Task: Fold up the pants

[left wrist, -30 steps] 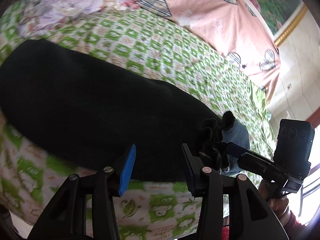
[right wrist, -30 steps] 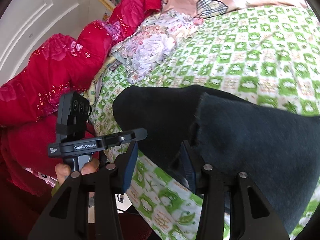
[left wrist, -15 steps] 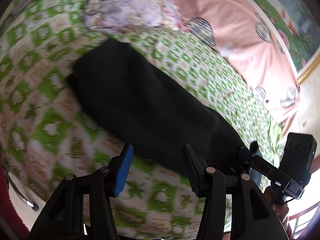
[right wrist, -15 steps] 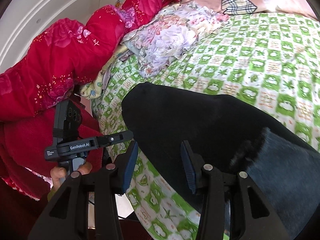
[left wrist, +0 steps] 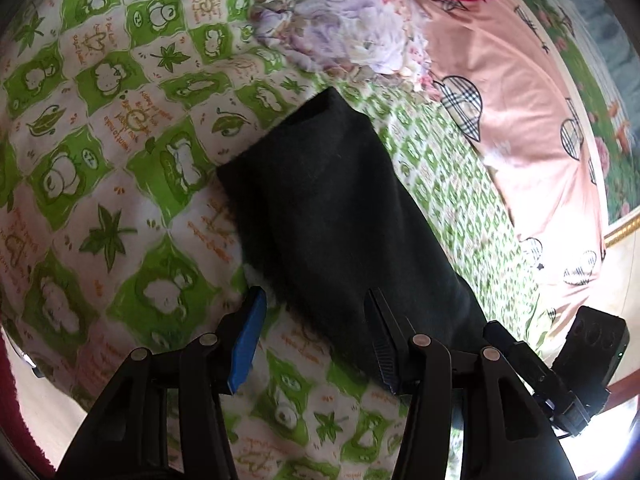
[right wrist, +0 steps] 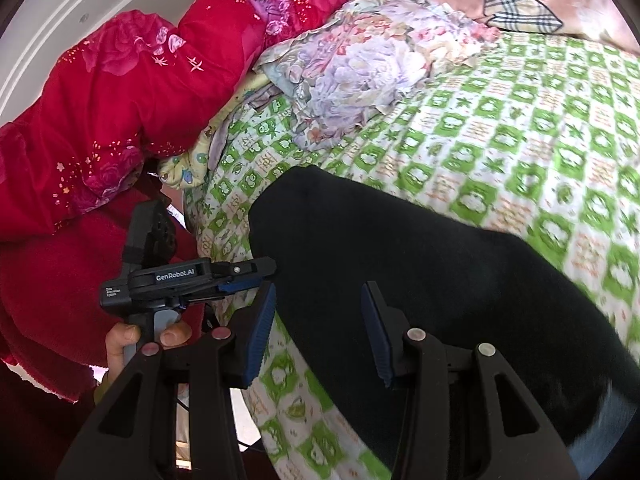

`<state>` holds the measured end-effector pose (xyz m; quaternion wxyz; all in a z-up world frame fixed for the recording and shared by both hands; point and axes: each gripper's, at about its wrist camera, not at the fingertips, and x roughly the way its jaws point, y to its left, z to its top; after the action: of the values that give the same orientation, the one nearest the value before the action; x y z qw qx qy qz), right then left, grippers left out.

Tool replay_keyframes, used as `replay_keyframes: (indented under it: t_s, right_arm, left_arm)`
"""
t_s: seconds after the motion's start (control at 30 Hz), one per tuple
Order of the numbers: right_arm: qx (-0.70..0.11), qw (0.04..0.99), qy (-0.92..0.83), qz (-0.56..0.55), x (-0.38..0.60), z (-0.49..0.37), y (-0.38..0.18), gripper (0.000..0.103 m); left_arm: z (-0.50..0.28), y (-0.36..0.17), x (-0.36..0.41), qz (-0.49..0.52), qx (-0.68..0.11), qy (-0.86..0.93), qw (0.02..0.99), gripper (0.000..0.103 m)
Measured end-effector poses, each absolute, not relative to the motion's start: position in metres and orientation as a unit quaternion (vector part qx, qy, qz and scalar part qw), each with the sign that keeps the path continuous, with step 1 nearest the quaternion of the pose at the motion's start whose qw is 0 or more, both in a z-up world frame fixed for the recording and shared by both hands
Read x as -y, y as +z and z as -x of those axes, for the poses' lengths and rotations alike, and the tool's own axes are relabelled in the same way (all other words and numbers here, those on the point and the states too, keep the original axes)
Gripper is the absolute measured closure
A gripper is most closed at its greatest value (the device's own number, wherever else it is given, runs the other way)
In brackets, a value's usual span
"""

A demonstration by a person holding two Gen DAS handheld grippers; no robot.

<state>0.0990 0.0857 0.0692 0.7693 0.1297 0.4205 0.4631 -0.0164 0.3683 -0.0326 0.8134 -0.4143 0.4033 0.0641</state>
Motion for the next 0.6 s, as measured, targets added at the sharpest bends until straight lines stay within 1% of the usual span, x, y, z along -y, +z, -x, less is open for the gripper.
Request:
replay_keyframes:
  t_s: [0.33,0.6]
  right_arm:
    - [-0.43,0.756,0.489,-0.064,-0.144,-0.16,0.073,0.057]
    - [-0.459,0.72,0.52,-0.015,-0.206,-0.208,0.065,0.057]
  left_arm:
    - [0.0,-0.044,-0.385,0.426,-0.402,0.066,0.808,0.052]
    - [-0.001,-0.05,-0.393,0.442,-0.388,0.057,0.807,0.052]
